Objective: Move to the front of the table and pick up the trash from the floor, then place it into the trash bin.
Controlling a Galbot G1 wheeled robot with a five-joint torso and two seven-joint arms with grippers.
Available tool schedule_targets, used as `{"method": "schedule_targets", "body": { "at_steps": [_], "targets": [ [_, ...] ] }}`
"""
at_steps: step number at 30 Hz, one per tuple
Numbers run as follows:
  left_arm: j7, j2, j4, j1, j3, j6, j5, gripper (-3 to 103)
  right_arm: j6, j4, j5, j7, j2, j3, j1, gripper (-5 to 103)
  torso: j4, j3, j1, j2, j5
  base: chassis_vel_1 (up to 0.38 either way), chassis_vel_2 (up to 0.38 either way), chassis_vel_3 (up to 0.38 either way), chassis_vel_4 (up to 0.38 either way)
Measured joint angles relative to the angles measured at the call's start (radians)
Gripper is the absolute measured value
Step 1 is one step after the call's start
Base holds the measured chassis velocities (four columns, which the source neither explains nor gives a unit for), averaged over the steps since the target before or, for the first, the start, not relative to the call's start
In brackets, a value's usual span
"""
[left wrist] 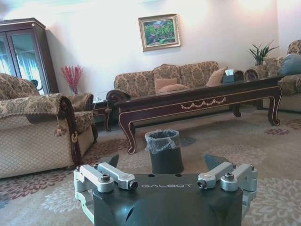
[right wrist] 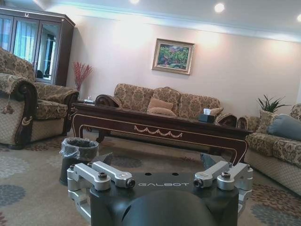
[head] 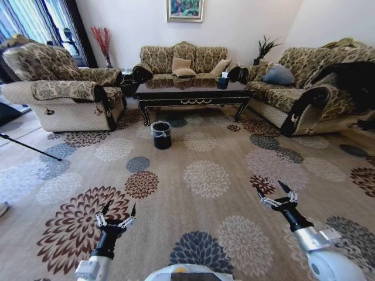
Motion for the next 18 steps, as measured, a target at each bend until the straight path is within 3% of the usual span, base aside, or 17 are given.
{"method": "schedule_targets", "body": {
  "at_steps": [18],
  "targets": [
    [0.000, 0.000, 0.000, 0.000, 0.000, 0.000, 0.000, 100, 0.000, 0.000, 0.000, 0.000, 0.000, 0.000, 0.000, 100, 0.0000, 0.065, 0.021, 0.087, 0.0000, 0.000, 0.000, 0.000, 0.000]
  ]
}}
